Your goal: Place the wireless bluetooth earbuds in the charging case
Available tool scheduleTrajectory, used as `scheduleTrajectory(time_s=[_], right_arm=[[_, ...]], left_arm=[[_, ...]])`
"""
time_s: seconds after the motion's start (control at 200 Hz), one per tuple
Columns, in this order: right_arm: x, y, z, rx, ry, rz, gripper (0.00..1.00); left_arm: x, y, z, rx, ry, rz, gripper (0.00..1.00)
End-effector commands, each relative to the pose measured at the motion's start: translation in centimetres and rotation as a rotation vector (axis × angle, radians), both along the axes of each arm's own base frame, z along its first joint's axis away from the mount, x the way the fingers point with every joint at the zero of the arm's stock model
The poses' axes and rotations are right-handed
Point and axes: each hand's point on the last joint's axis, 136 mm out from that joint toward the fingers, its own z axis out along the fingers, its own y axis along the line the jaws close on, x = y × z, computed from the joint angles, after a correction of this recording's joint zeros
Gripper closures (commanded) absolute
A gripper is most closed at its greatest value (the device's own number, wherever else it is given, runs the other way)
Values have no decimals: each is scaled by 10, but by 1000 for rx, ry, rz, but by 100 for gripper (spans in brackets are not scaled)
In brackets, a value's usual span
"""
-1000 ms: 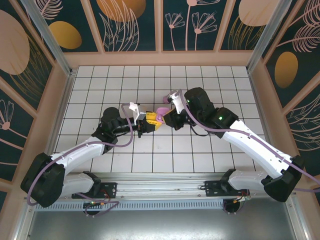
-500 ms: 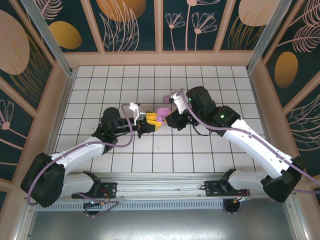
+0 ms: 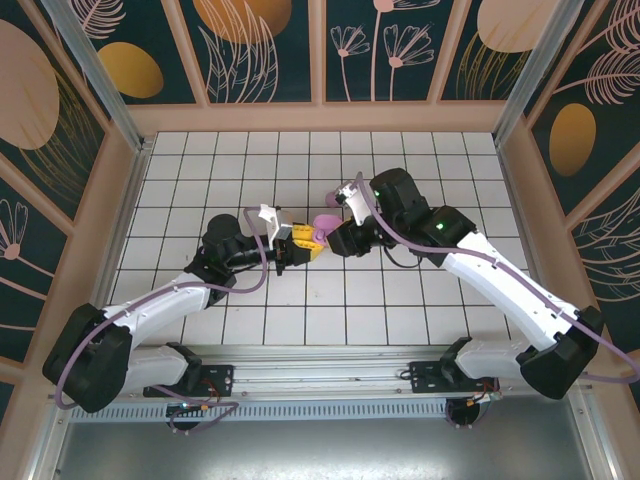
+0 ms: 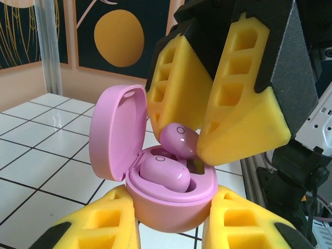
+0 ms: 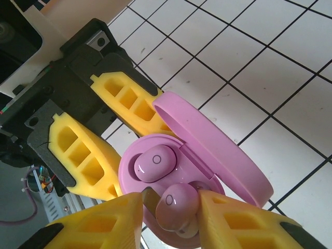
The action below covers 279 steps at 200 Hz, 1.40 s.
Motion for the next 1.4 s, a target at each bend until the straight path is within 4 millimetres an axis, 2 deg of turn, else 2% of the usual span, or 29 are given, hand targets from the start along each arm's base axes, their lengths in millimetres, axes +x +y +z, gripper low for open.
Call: scheduleTrajectory(time_s=[0.0, 0.551, 0.836, 1.041, 1.276, 1.391], right_arm=[[5, -5, -1, -22, 19, -24, 66], [20, -11, 6, -20, 15, -105, 61], [24, -12, 19, 6, -5, -138, 58], [20, -13, 38, 48, -25, -132, 58], [7, -15, 78, 151, -80, -102, 64], [10, -18, 95, 197, -105, -119, 65]], left_arm=[[-9, -3, 29, -64, -87, -49, 94], [-9, -3, 27, -62, -82, -52, 94], [-9, -3, 25, -61, -76, -53, 94], [-8, -3, 24, -59, -72, -46, 94], [-4, -4, 23, -59, -62, -36, 95], [-5, -3, 25, -66, -63, -39, 95]])
